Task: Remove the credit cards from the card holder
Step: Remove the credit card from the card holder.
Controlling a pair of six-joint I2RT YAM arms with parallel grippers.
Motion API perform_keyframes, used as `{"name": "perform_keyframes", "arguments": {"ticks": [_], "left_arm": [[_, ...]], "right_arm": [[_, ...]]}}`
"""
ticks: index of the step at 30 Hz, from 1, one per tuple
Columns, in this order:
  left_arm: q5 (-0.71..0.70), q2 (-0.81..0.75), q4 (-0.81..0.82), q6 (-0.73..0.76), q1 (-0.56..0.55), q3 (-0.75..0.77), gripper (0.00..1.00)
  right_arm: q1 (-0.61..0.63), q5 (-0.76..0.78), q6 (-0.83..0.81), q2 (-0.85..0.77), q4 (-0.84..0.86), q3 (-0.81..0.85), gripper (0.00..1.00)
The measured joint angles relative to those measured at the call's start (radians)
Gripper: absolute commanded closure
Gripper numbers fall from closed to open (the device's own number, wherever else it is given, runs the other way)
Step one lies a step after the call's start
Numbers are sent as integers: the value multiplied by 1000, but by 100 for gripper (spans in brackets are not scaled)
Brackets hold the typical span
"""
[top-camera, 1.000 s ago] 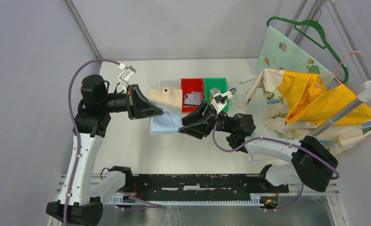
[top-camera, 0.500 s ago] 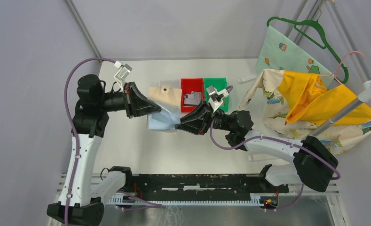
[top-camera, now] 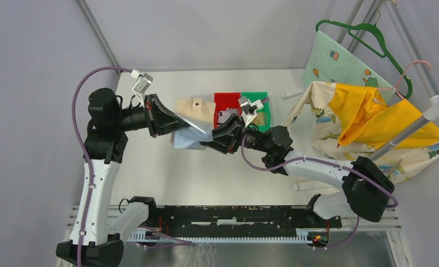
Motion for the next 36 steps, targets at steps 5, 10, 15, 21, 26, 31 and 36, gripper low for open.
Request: {"name": "perform_keyframes", "arguments": {"ticks": [5, 10, 15, 21, 26, 31, 36], "left_arm": [[-16, -6, 0, 0, -3, 0, 98], [-27, -6, 8, 0, -3, -1, 98], [-30, -12, 27, 0, -3, -4, 89], [-26, -17, 22, 7, -9, -15, 24], [-34, 7, -90, 76, -20, -6, 1], [-61, 61, -279, 253, -20, 96, 0], [-108, 38, -379, 465, -20, 177, 0]], "right_arm": [[13, 111, 16, 22, -16, 18, 68], [19, 161, 39, 26, -4, 18, 69], [19, 163, 120, 78, 120, 18, 79], [18, 180, 243, 141, 272, 16, 100], [18, 224, 286, 133, 322, -10, 100], [8, 267, 281, 45, 199, -42, 100], [-17, 305, 255, -71, -49, -49, 100]]}}
